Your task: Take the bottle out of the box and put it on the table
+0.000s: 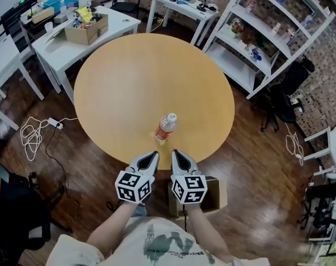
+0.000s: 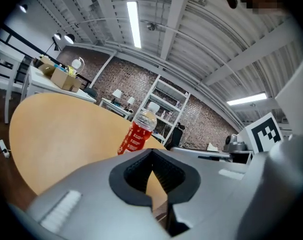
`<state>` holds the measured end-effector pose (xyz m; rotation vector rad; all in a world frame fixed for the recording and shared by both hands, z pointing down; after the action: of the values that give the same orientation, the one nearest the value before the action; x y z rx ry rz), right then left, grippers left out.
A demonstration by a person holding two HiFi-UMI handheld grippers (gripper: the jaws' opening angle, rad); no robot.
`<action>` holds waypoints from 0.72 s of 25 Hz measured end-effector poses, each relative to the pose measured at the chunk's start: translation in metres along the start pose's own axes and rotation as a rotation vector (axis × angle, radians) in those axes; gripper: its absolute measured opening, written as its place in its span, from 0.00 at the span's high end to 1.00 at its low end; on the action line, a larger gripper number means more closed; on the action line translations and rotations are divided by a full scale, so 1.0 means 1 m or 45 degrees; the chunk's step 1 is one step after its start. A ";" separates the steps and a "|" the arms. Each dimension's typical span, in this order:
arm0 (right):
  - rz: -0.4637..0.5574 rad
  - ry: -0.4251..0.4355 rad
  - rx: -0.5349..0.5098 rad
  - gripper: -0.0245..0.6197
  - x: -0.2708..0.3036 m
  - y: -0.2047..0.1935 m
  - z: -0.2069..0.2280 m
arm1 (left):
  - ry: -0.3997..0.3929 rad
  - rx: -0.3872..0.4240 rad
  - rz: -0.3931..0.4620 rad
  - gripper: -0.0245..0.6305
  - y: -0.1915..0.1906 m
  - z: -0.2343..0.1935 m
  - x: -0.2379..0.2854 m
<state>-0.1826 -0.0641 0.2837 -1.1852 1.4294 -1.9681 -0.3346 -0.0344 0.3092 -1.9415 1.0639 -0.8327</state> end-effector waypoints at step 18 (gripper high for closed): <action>0.137 0.073 0.153 0.96 -0.117 -0.031 -0.030 | -0.072 0.283 -0.116 0.96 -0.024 0.102 -0.072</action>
<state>-0.1402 0.0518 0.2641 -0.9869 1.3524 -1.9974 -0.2741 0.0685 0.2657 -1.8247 0.8181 -0.9009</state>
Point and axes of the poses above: the fingertips, and each gripper's own axes: x forward along the fingers, z to its right, y out of its top, the point moved 9 cm from there along -x, backward along the fingers, and after that the axes turned 1 degree about y, right-handed, at the moved point
